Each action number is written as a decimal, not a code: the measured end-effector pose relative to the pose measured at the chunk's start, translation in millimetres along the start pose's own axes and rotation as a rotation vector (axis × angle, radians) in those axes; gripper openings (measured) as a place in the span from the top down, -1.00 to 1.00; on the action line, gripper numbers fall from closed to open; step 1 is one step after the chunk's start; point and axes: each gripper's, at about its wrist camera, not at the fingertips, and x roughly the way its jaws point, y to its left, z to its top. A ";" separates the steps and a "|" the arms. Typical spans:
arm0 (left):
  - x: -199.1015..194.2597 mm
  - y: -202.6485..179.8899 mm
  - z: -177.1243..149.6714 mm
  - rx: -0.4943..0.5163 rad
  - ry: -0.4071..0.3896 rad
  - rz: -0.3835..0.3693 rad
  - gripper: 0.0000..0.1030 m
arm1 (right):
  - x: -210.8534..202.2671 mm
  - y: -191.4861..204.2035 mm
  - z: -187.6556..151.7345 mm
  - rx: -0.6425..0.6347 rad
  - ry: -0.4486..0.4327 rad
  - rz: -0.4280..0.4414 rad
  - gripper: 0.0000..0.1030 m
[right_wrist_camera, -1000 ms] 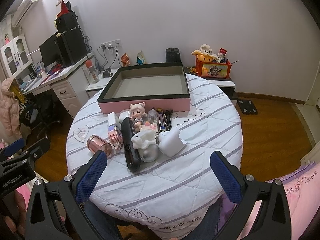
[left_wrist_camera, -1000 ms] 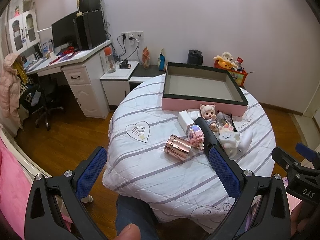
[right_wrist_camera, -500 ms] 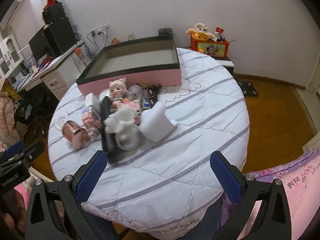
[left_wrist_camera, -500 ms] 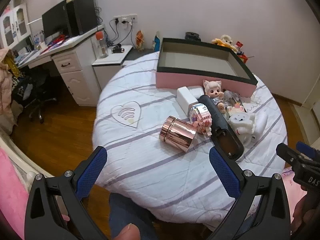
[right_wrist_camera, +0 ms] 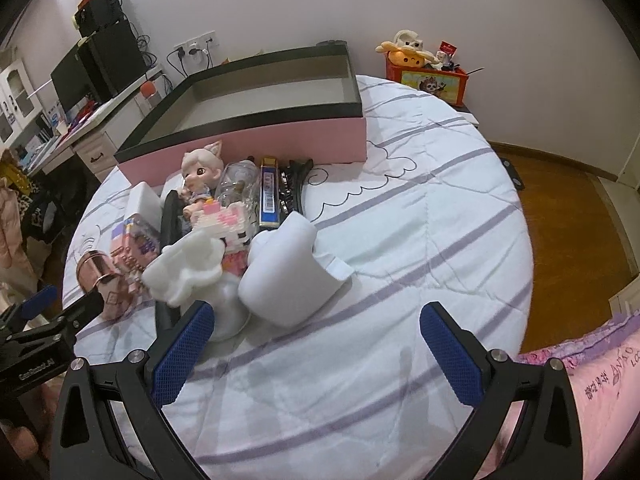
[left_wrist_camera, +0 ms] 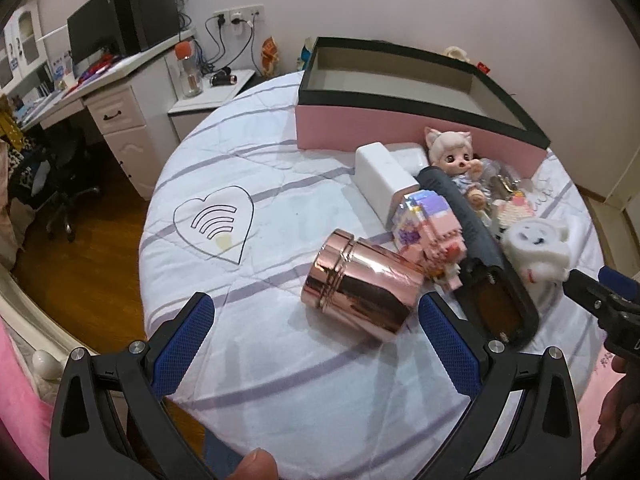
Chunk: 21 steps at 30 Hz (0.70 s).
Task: Organize rigid objects
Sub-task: 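Grasp the rose-gold canister with the left tool while the right tool grasps the white plastic object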
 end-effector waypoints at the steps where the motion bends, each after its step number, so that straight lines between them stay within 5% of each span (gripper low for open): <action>1: 3.1 -0.7 1.0 0.002 0.002 -0.002 -1.00 | 2.8 -0.7 1.4 -0.003 0.000 0.000 -1.00; 12: 34.8 -7.6 3.8 0.020 0.038 -0.023 -1.00 | 19.4 -9.5 8.8 -0.021 0.006 0.034 -0.83; 16: 37.1 -9.2 5.6 0.028 0.022 -0.032 -0.99 | 29.0 -7.5 9.1 -0.046 0.039 0.062 -0.49; 21: 39.7 -8.5 7.8 0.043 0.012 -0.034 -0.99 | 32.0 -8.4 10.8 -0.033 0.028 0.095 -0.31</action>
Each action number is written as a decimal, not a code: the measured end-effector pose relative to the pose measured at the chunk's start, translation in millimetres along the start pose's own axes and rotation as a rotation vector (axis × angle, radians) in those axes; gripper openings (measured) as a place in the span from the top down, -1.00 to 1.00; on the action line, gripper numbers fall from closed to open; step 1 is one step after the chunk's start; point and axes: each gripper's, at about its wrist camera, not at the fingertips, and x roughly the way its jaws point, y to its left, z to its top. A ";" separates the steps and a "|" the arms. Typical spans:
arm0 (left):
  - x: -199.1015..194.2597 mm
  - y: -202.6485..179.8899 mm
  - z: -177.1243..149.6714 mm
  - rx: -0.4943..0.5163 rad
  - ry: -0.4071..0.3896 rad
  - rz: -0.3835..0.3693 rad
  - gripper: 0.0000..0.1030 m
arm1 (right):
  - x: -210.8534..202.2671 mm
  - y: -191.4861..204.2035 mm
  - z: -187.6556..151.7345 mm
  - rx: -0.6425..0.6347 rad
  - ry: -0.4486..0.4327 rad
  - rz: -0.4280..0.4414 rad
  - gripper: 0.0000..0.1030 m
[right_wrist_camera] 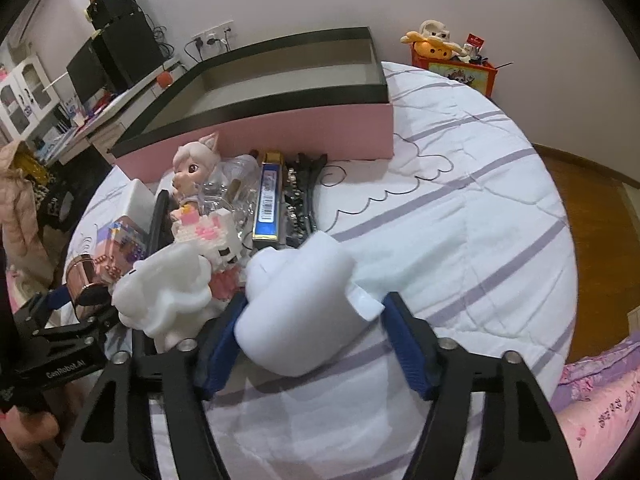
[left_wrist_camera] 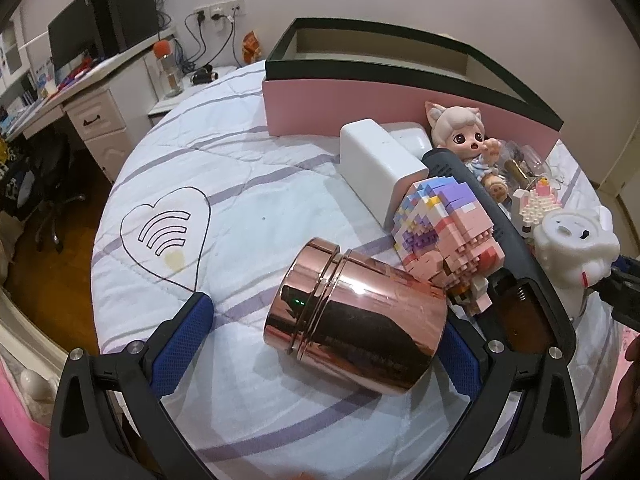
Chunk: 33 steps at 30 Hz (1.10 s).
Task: Organize rigid objects
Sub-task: 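Grasp the rose-gold canister with the left tool while the right tool grasps the white plastic object, then carry both held items over the tray and open both tools to release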
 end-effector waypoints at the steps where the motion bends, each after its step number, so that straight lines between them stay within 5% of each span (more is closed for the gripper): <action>1: 0.9 0.8 1.2 0.001 -0.003 -0.001 -0.99 | 0.1 -0.1 0.1 -0.002 -0.005 0.002 -0.31; 5: -2.1 2.4 0.2 0.004 -0.019 -0.014 -0.77 | -0.9 -4.6 -1.6 0.024 -0.015 0.014 -0.31; 7: -7.2 4.2 -1.8 0.000 -0.032 -0.032 -0.43 | -4.2 -7.6 -3.5 0.038 -0.022 0.015 -0.30; 8: -10.1 6.4 -1.6 -0.005 -0.041 -0.051 -0.09 | -6.6 -9.3 -4.3 0.047 -0.025 0.016 -0.31; 21: -32.6 9.5 -7.3 -0.022 -0.037 -0.091 -0.05 | -31.8 -12.6 -9.0 0.089 -0.051 0.022 -0.31; 33: -74.4 13.6 37.8 -0.011 -0.117 -0.081 -0.05 | -61.7 9.9 24.0 0.019 -0.112 0.054 -0.31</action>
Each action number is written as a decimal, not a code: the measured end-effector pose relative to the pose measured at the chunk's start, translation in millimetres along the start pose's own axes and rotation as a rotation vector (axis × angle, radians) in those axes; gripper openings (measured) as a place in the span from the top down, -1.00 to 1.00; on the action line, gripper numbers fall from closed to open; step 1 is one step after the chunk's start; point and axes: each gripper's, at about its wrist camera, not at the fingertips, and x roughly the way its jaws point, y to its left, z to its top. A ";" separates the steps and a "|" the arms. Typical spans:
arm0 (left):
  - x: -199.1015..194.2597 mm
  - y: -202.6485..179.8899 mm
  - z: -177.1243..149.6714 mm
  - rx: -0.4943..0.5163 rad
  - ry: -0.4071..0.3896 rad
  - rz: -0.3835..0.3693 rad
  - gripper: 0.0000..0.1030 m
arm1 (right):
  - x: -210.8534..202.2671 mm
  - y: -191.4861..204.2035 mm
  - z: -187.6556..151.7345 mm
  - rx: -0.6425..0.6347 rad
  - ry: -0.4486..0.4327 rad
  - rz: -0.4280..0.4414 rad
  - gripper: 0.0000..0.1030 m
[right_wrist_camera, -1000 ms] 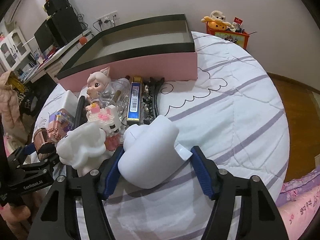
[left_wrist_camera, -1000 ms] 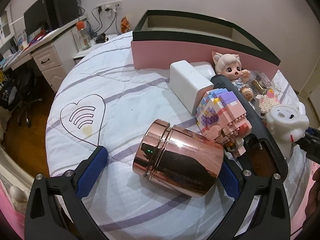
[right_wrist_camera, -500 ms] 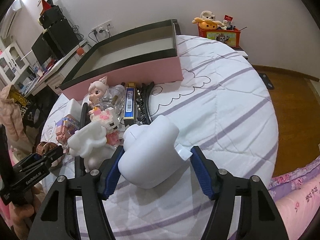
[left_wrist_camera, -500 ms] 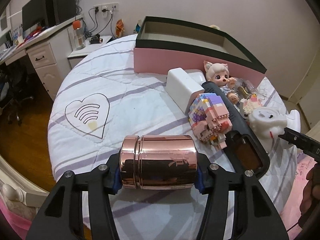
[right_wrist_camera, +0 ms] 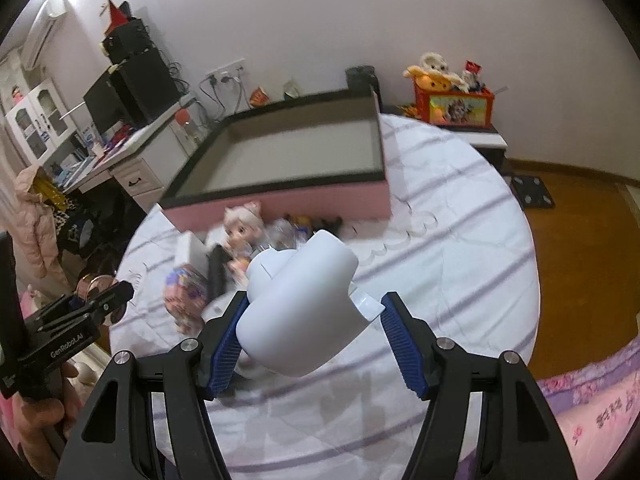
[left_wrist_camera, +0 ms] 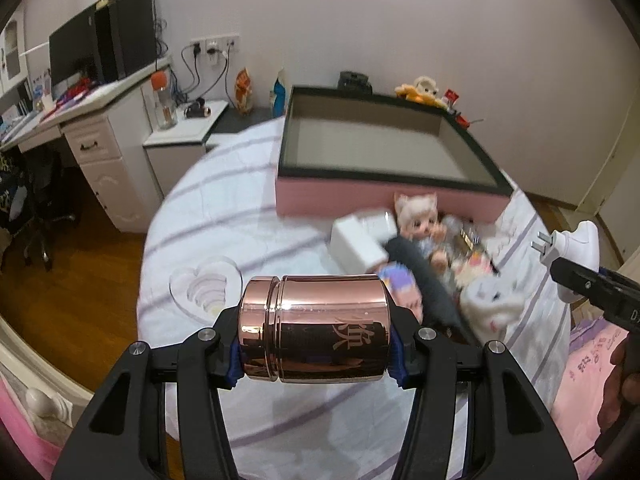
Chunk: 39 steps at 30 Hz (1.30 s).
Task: Organize rigid objects
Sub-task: 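Carry both held items over the tray and open both tools to release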
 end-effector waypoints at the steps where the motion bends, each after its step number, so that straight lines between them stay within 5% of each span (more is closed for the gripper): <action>1: -1.0 -0.4 5.1 0.000 -0.005 -0.002 -0.05 | -0.9 3.3 6.6 -0.011 -0.007 0.006 -0.31; 9: 2.0 -5.9 67.5 0.023 -0.061 -0.018 -0.05 | 0.8 18.0 58.4 -0.085 -0.051 0.006 -0.31; 17: 49.0 -16.9 144.8 0.041 -0.059 -0.028 -0.05 | 39.1 25.7 127.7 -0.129 -0.050 0.007 -0.31; 26: 149.0 -30.4 208.8 0.055 0.039 0.002 -0.05 | 133.0 6.3 182.4 -0.058 0.065 -0.001 -0.31; 36: 226.7 -36.3 215.9 0.064 0.174 0.052 -0.06 | 204.4 -9.0 200.3 -0.034 0.193 -0.037 -0.32; 37: 229.5 -36.8 215.1 0.070 0.175 0.062 -0.13 | 207.3 -9.2 199.2 -0.035 0.198 -0.047 -0.32; 39: 230.2 -37.1 215.4 0.078 0.169 0.088 -0.64 | 211.0 -8.6 198.8 -0.052 0.203 -0.079 -0.35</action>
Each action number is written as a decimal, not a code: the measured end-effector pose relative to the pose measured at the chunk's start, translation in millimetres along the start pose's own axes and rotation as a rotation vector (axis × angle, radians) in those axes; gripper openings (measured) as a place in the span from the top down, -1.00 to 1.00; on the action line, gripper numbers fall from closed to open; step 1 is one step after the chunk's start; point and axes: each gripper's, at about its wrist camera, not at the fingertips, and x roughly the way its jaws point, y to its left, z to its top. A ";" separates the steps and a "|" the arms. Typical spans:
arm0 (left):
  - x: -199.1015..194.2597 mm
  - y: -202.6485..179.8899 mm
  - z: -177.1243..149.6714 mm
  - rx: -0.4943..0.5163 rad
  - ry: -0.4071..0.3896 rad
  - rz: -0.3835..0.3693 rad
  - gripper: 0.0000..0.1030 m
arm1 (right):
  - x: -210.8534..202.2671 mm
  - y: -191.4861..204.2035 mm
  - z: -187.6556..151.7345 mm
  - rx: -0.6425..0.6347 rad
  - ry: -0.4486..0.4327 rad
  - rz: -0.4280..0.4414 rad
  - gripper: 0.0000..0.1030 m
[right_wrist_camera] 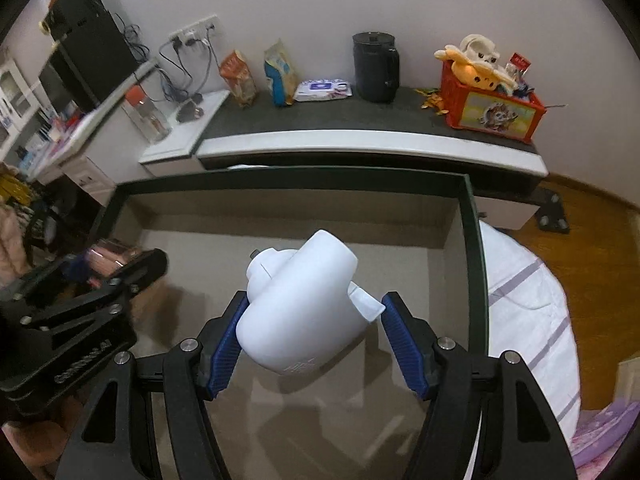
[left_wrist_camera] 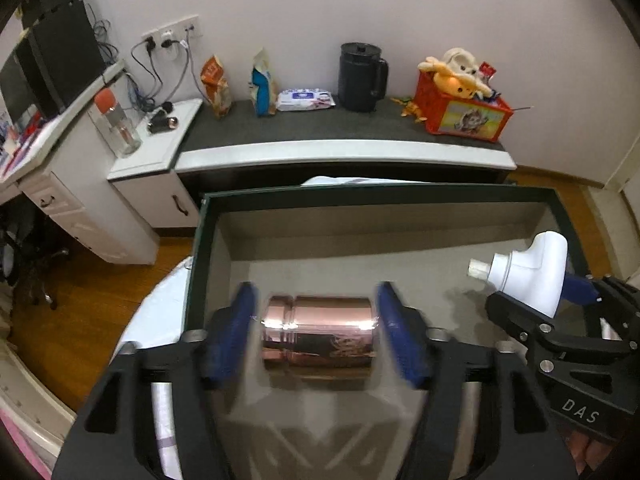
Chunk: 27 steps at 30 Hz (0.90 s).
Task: Organize rigid objects
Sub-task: 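Carry both held items over the tray and open both tools to release, then withdraw both tools from the tray back toward the remaining items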
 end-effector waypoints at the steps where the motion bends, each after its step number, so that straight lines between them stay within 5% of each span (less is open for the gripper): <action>1: -0.9 1.1 0.5 -0.001 -0.007 0.004 -0.71 | -0.1 0.1 -0.5 -0.004 -0.005 -0.008 -0.43; 3: -5.8 3.6 0.2 -0.002 -0.023 0.020 -0.77 | -3.1 -1.5 -1.4 0.009 -0.021 -0.012 -0.58; 12: -67.9 23.8 -19.6 -0.039 -0.115 0.004 -0.87 | -34.9 -4.9 -14.6 0.063 -0.053 0.026 -0.59; 21: -174.3 47.5 -97.2 -0.097 -0.259 -0.005 -0.99 | -133.5 0.6 -95.6 0.085 -0.202 0.084 -0.59; 27: -212.5 50.8 -159.0 -0.118 -0.270 -0.023 -0.99 | -180.0 5.5 -156.5 0.107 -0.257 0.081 -0.59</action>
